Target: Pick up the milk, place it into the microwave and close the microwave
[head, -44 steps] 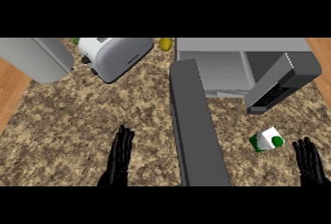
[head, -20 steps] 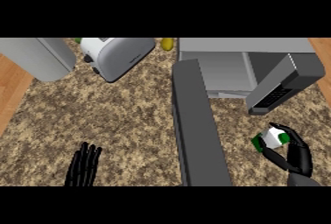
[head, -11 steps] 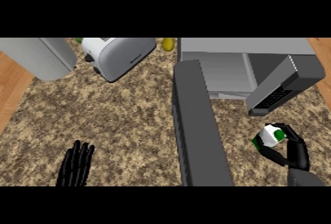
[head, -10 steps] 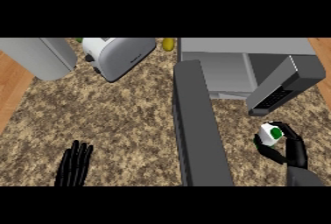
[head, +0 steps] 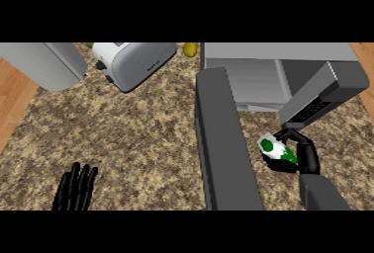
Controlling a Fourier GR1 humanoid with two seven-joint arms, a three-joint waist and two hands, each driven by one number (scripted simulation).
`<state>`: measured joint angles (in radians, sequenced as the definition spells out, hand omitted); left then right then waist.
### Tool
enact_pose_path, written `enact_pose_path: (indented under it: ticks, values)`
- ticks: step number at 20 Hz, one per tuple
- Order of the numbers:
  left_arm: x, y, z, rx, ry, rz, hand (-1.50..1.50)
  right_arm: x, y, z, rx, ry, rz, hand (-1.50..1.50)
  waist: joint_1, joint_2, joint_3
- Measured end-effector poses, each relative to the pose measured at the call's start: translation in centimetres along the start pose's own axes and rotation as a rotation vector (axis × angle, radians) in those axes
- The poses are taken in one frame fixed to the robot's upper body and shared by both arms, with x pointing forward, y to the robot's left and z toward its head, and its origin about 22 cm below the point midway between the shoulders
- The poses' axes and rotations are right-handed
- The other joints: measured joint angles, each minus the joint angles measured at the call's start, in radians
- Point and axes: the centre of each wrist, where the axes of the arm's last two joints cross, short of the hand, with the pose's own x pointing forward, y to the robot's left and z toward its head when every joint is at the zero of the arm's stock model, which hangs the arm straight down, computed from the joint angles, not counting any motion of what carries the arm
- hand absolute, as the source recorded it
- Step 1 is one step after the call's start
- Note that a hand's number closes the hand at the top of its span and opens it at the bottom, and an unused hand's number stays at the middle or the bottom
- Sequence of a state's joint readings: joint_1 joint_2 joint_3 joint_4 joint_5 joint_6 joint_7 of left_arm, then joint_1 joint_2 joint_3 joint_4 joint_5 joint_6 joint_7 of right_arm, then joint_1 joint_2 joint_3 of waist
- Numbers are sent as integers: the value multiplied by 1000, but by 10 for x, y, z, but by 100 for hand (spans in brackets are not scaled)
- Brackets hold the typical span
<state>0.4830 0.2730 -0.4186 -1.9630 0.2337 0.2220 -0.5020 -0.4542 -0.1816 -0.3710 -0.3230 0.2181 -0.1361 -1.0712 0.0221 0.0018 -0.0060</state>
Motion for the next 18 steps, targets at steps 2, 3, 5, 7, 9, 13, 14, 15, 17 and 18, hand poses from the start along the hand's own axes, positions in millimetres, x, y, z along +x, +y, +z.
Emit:
enact_pose_path:
  ticks: [2, 3, 5, 7, 9, 13, 14, 15, 17, 18]
  values:
    - [-1, 6, -2, 2, 6, -1, -150, 4, 9, -7, 14, -16, -38, 150, -2, 1, 2]
    - [-3, 5, -2, 5, 6, 1, -150, 3, 15, -3, 21, -16, -58, 150, -4, 1, 3]
    - [-1, 5, 1, 9, 8, 1, -150, 6, 22, -7, 36, -32, -91, 150, -7, -1, 4]
    - [-4, 10, 4, 13, 10, -2, -150, 9, 34, -7, 51, -44, -119, 150, -10, -2, 5]
    - [-5, 12, 5, 20, 16, -3, -150, 11, 43, -4, 57, -53, -142, 150, -12, -2, 5]
    - [-7, 21, 11, 27, 20, -2, -150, 23, 61, -13, 60, -95, -161, 150, -17, -4, 6]
    - [-9, 22, 13, 26, 19, -3, -150, 26, 64, -14, 54, -104, -157, 150, -18, -4, 6]
    - [-10, 25, 11, 31, 21, -5, -150, 31, 67, -19, 51, -113, -143, 150, -19, -4, 5]
    - [-10, 30, 11, 32, 22, -6, -150, 39, 68, -29, 33, -123, -121, 150, -20, -5, 5]
    - [-10, 32, 9, 33, 25, -7, -150, 42, 70, -32, 28, -127, -108, 150, -19, -4, 5]
